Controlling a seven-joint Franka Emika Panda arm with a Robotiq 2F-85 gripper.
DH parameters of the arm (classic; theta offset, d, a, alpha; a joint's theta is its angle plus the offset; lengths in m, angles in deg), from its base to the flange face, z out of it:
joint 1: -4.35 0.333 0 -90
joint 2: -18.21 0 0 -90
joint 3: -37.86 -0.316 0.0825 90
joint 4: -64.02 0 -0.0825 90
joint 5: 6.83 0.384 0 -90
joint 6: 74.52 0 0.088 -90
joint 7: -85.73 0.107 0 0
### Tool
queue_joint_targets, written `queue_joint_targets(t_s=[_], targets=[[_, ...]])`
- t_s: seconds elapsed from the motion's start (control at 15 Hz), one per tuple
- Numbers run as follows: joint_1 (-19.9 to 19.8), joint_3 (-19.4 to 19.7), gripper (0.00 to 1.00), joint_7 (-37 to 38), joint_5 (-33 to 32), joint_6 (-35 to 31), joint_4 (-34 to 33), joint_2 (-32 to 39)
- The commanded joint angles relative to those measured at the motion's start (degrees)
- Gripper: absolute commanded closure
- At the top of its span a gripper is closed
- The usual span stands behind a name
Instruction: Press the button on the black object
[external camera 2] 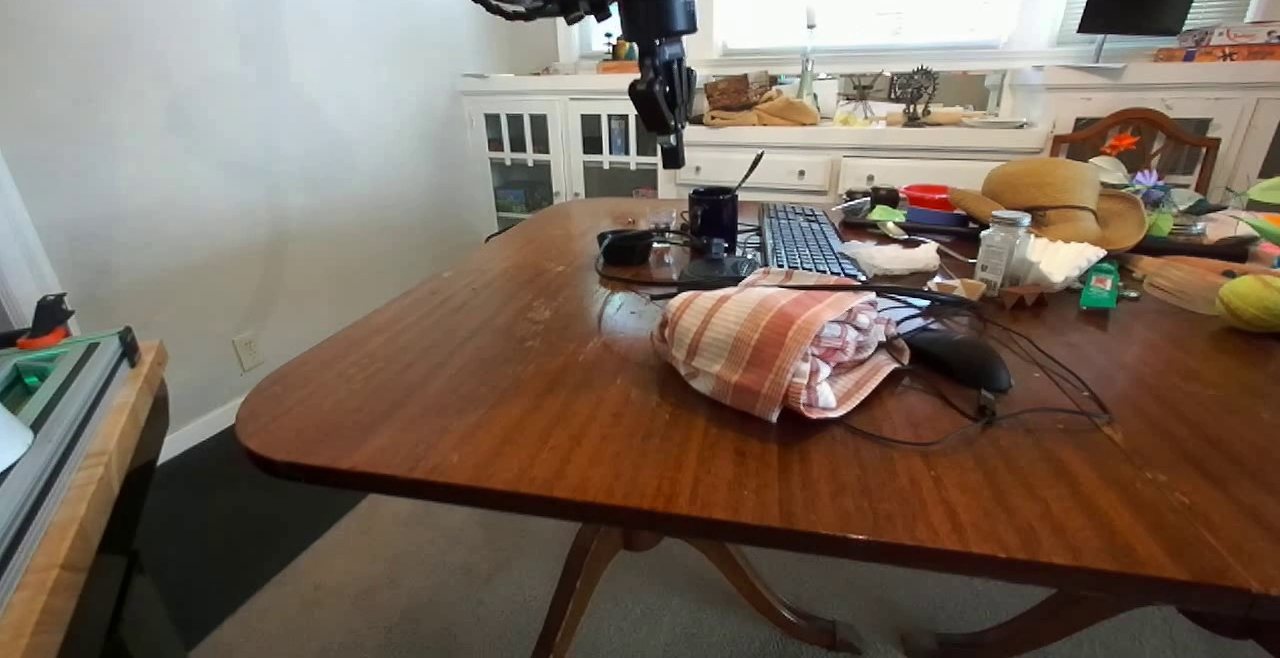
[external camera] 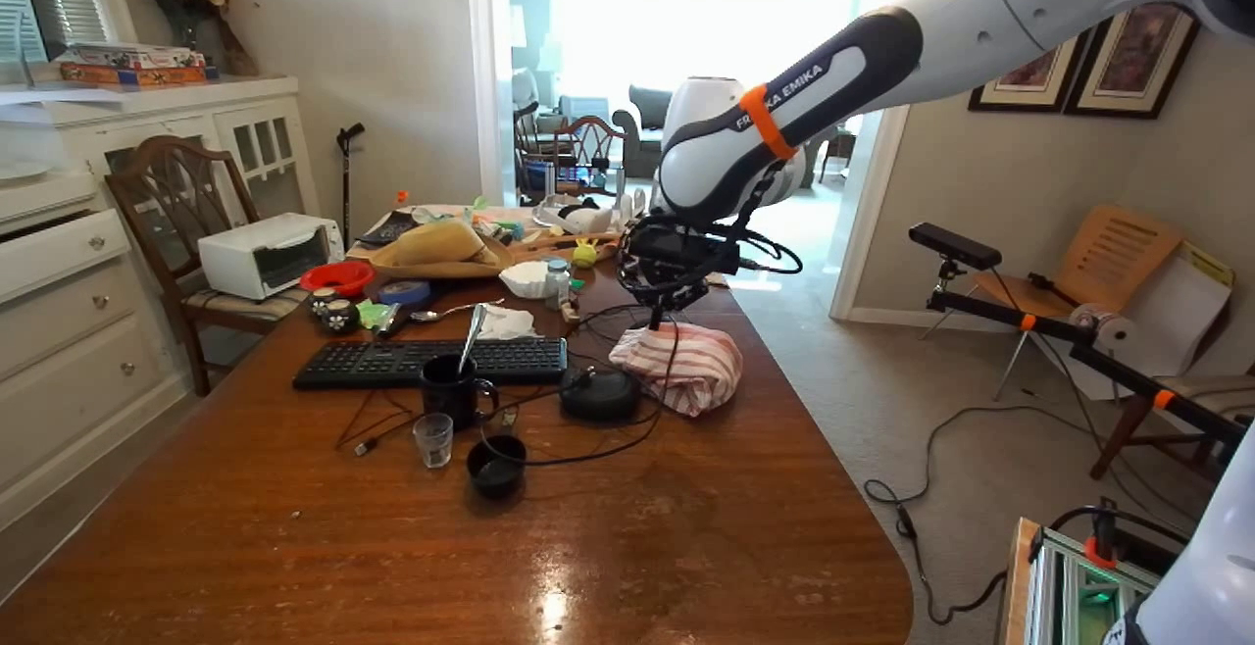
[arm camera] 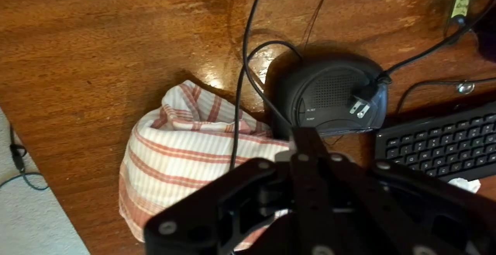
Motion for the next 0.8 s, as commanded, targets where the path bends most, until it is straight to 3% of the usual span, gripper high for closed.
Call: queue_joint_targets(t_s=[0.0,0.4,0.73], targets=[[0.79,1.3,1.0,-4.19,5.8,-2.29,-4.63,6.14],[1.41,2.95,1.0,-4.45,7.68,-8.07,-6.67,11.69],[2.09,3.79,0.99,-4.4,8.55,-7.32,-6.34,12.09]])
